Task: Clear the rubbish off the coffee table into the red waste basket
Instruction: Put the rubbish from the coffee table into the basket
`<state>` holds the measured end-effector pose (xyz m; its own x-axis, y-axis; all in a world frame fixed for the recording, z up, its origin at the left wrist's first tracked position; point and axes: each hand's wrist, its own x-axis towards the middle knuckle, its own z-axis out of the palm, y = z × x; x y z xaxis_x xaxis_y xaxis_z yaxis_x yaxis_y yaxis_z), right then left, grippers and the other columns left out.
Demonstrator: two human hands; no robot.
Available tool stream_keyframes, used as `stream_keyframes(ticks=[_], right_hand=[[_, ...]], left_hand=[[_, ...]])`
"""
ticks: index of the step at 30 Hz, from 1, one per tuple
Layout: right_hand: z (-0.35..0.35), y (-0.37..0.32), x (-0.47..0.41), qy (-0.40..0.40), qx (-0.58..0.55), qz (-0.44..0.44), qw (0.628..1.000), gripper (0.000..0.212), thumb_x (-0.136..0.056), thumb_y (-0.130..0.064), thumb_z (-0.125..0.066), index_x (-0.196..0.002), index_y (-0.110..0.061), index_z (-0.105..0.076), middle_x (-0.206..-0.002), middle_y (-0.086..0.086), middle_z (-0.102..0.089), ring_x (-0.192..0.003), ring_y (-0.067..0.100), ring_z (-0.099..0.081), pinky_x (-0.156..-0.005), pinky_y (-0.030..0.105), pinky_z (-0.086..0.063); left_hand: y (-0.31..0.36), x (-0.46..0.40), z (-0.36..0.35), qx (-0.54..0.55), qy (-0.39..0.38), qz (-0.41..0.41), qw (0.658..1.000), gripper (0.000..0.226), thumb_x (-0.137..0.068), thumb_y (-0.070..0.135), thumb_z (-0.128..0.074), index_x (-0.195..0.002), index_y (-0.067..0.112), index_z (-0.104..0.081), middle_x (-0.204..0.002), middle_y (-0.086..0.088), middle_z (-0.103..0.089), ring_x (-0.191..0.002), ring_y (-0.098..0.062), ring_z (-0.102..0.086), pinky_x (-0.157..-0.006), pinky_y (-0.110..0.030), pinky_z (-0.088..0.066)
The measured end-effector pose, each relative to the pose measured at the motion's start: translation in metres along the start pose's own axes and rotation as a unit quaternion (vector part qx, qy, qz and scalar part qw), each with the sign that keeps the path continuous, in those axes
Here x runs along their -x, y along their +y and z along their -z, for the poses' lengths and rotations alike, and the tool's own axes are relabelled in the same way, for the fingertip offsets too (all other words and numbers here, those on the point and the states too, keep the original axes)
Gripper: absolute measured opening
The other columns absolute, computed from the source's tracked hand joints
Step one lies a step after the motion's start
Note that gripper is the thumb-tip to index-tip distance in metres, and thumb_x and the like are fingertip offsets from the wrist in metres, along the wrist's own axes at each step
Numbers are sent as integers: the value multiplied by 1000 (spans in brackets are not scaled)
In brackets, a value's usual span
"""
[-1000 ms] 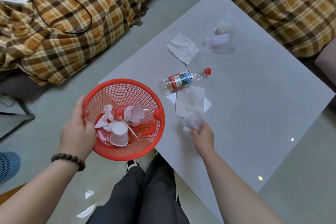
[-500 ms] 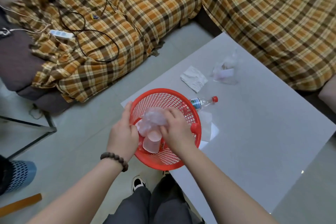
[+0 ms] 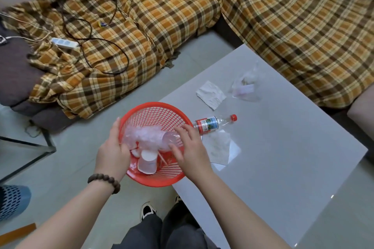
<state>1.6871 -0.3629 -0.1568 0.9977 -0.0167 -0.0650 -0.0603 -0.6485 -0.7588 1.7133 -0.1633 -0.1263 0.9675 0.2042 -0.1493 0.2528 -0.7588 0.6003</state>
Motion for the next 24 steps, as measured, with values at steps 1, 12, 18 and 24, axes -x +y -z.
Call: stream_keyframes(ticks=[1,12,18,24], right_hand=[[3,12,3,23,-7,-22,999,44,-89,-31,-57,-130,-15,-50,-139,9,-43,-130,24,-38,-109,35,-32],[-20,180,-7,-94,126,-265,951,60,-87,-33,-60,-141,-22,-36,-155,9,-19,-141,28,-17,-114,37,-22],[-37,218,-36,-113,216,-271,931,53,-87,-9,-43,-137,-22,-38,-152,13,-22,-135,35,-23,-104,42,-36],[-52,231,-34,-107,273,-241,925,32,-85,-2,-43,-115,-8,-53,-124,14,-49,-110,33,-42,-79,37,-42]], left_hand=[[-4,-4,1,-7,3,13,1000,62,-85,9,-43,-141,34,-28,-90,-19,-63,-62,-27,-50,-60,-36,-41],[-28,-33,-7,-44,36,45,997,63,-83,15,-41,-136,43,-22,-108,-16,-62,-75,-27,-51,-66,-39,-42],[-29,-36,-22,-28,39,51,998,63,-80,24,-37,-136,45,-18,-111,-5,-57,-83,-22,-54,-71,-45,-51],[-40,-26,-22,-24,16,90,996,59,-90,17,-40,-137,48,-19,-105,1,-55,-77,-23,-62,-56,-47,-55]])
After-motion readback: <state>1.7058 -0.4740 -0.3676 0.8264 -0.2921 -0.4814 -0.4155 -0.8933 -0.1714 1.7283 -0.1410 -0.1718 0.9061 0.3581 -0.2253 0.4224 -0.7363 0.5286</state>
